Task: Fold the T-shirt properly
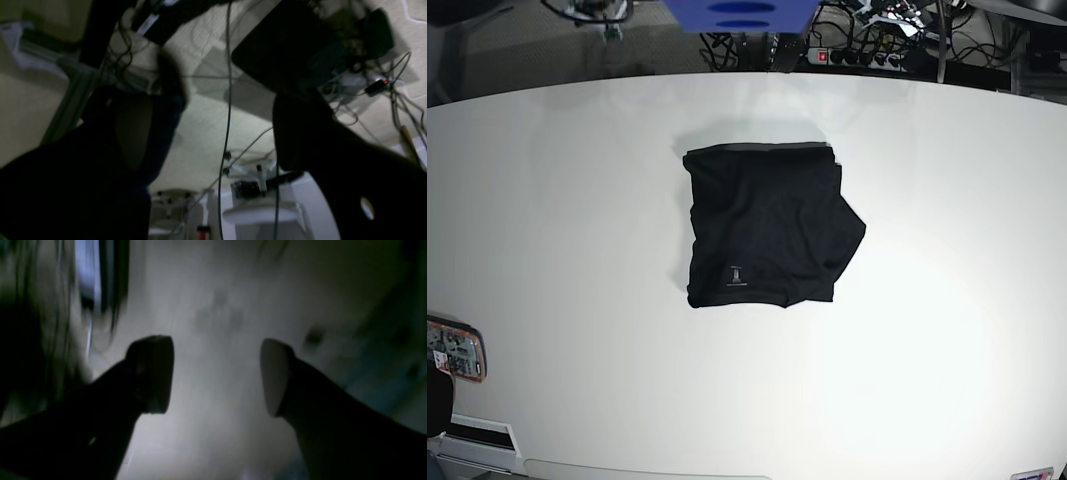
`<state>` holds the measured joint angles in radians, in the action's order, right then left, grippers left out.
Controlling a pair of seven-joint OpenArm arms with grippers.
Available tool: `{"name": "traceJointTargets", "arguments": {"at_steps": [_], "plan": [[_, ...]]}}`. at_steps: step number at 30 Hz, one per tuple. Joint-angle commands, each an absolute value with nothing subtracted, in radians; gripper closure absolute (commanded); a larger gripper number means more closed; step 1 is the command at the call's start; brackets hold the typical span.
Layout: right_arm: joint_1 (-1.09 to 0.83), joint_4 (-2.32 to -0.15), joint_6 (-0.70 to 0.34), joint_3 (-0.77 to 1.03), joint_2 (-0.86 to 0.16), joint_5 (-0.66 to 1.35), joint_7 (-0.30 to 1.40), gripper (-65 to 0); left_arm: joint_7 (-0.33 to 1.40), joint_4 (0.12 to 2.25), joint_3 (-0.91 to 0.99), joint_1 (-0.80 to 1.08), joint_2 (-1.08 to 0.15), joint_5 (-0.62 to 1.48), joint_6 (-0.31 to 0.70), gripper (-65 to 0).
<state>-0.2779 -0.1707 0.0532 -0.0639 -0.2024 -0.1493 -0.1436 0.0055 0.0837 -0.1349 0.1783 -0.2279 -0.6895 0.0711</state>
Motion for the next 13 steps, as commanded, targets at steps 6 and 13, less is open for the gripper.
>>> {"name": "traceJointTargets", "arguments": {"at_steps": [6, 13], "plan": [[-0.328, -0.154, 0.045, -0.065, -0.216, -0.148, -0.113, -38.9, 0.013, 0.081, -0.137, 0.189, -0.251, -0.694, 0.077, -54.4], [-0.326, -0.154, 0.045, -0.067, -0.216, -0.148, -0.113, -38.9, 0.013, 0.081, -0.136, 0.162, -0.252, -0.694, 0.077, -54.4]]}}
